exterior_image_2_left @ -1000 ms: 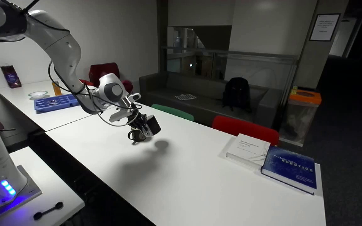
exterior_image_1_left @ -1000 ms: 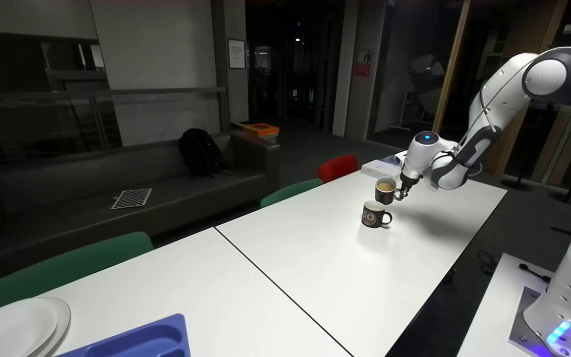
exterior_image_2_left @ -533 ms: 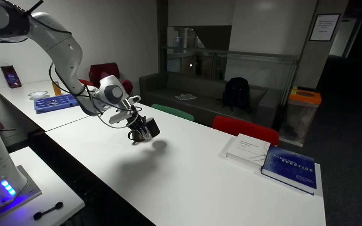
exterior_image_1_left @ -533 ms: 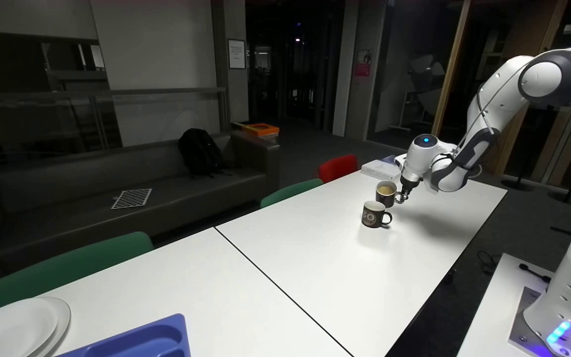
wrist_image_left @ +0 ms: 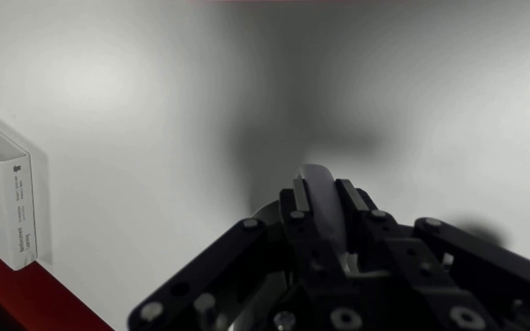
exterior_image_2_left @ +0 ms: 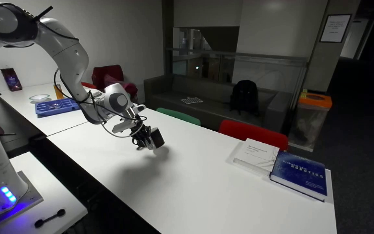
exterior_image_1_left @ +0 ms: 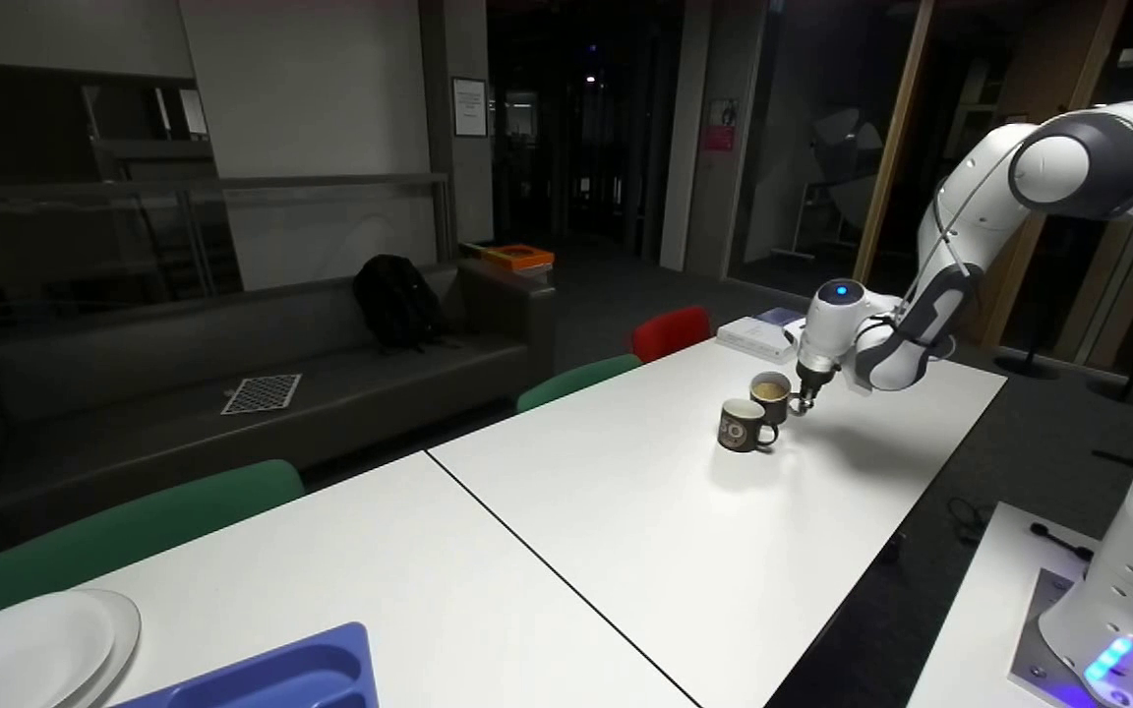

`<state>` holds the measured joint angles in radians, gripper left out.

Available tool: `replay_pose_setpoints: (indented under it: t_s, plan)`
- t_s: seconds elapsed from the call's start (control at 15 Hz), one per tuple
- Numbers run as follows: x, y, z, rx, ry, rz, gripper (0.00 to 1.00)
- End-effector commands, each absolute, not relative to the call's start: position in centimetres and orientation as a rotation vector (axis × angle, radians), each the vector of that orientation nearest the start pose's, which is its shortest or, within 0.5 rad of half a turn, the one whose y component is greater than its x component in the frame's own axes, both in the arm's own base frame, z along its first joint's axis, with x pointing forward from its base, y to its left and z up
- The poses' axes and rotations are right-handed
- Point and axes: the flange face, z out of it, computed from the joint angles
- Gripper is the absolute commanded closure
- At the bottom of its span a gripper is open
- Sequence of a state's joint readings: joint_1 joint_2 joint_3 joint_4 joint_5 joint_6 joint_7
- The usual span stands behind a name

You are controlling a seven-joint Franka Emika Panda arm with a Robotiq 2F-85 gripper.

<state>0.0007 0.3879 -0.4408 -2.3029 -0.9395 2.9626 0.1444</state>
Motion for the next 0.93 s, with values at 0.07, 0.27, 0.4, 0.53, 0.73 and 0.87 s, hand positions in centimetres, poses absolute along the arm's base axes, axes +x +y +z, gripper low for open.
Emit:
replay_pose_setpoints:
  t_s: [0.07, 0.27, 0.4, 0.53, 0.73, 0.87]
  plan:
    - [51.2, -18.9, 22.9, -3.572, -0.658, -0.355, 0.95]
    - [52.0, -18.7, 23.8, -3.579, -0.683, -0.389, 0.95]
    - [52.8, -18.0, 24.3, -3.586, -0.722, -0.411, 0.95]
    - [53.6, -17.2, 24.9, -3.588, -0.774, -0.443, 0.95]
    - [54.6, -15.8, 25.8, -3.605, -0.899, -0.500, 0.95]
    - [55.0, -15.0, 26.3, -3.616, -1.001, -0.539, 0.95]
